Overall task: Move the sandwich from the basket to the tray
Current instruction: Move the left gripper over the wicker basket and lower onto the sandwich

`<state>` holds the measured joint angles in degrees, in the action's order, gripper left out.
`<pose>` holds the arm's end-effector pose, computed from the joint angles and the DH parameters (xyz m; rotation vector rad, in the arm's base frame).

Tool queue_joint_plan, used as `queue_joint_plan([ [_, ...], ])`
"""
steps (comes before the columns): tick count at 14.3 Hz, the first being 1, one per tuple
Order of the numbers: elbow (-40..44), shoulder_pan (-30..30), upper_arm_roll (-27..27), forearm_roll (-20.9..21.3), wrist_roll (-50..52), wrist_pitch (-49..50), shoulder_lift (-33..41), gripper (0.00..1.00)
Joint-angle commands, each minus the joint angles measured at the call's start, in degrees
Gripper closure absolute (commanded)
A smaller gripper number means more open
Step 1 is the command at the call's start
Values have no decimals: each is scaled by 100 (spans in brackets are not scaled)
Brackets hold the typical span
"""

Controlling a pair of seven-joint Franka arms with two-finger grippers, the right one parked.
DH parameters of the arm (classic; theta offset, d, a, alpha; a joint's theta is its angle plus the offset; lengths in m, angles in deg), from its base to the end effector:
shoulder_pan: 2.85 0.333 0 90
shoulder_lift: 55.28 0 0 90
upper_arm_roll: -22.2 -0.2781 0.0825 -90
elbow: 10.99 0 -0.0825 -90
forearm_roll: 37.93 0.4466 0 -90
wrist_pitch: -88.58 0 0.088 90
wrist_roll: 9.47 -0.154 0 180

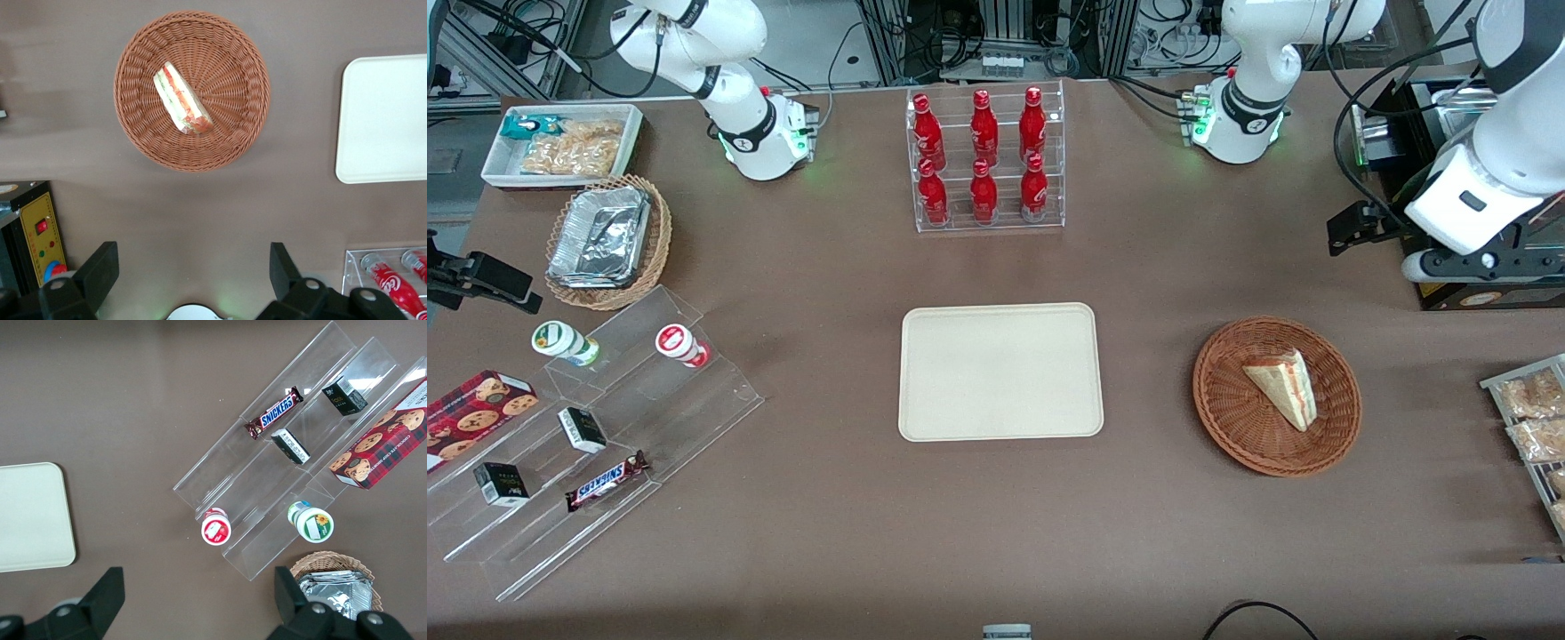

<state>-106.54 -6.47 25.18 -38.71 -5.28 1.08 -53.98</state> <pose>0.5927 -0.0709 0.4988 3.1341 -0.0655 -0.1859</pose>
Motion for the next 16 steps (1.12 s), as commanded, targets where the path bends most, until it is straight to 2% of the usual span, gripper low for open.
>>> queue_joint_plan([
  [1, 142, -7, -17, -19, -182, -39, -85, 0],
  [6, 37, 45, -26, 60, -252, -110, -761, 0],
  [11, -1042, 300, -35, 51, -261, -1663, -876, 0],
  [16, -2439, 449, -35, 7, -182, -3701, -991, 0],
])
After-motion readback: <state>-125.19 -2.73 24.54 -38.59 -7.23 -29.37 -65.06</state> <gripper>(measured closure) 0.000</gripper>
